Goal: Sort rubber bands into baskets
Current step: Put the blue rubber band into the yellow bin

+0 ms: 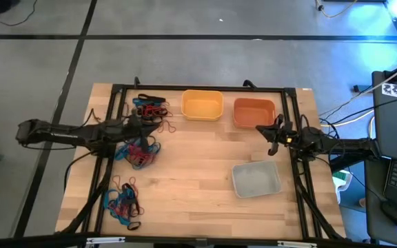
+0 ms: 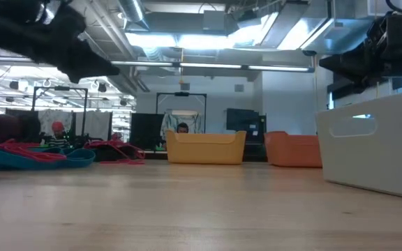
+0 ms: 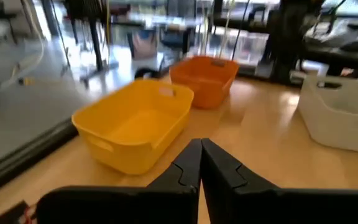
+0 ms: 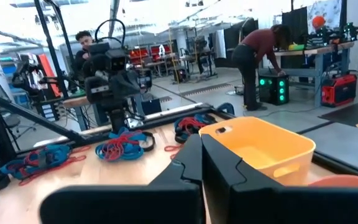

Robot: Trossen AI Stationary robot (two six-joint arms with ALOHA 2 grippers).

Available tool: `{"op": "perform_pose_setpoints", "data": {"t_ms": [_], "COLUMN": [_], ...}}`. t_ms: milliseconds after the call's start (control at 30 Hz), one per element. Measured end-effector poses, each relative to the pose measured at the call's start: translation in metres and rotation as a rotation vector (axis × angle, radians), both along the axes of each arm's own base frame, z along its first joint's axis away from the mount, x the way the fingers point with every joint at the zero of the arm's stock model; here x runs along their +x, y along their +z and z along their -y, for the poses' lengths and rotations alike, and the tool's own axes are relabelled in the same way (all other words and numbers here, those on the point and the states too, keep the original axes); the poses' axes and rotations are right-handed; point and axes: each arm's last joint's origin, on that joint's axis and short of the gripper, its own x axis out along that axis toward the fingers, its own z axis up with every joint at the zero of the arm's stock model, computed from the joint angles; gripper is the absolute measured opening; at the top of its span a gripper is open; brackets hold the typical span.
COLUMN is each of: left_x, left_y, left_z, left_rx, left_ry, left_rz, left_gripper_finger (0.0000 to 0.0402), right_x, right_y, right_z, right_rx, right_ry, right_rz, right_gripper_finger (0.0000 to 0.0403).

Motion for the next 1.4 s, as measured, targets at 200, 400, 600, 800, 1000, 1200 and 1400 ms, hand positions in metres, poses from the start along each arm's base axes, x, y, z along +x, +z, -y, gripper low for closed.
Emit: {"op": "perform_pose_setpoints", "data": {"t_ms": [200, 400, 600, 800, 1000, 1200, 1400], "left_x": [0.021, 0.038, 0.05, 0.067, 0.082, 0.084, 0.085], "left_y": [0.01, 0.013, 0.017, 0.013, 0.0, -0.011, -0.011], "left_z": [-0.001, 0.0, 0.001, 0.003, 0.01, 0.014, 0.01], "left_rx": [-0.07, -0.124, -0.165, -0.205, -0.249, -0.237, -0.248], "left_ry": [0.02, -0.016, -0.028, -0.009, 0.013, 0.008, 0.027], "left_rz": [-0.175, -0.31, -0.442, -0.593, -0.746, -0.86, -0.839], "left_gripper_finger": [0.0005, 0.0005, 0.0005, 0.0005, 0.0005, 0.0005, 0.0009], "right_x": [0.0, -0.001, -0.001, -0.001, -0.001, -0.002, -0.002], "right_y": [0.003, 0.006, 0.008, 0.01, 0.011, 0.016, 0.017], "right_z": [-0.001, -0.001, -0.002, -0.002, -0.002, -0.002, -0.001], "right_rx": [-0.047, -0.066, -0.103, -0.137, -0.162, -0.191, -0.232], "right_ry": [0.012, 0.027, 0.044, 0.068, 0.062, 0.045, 0.01], "right_rz": [0.016, 0.011, 0.013, 0.022, 0.019, 0.057, 0.049], "right_gripper_finger": [0.0005, 0.0005, 0.0005, 0.0005, 0.0005, 0.0005, 0.0005]}}
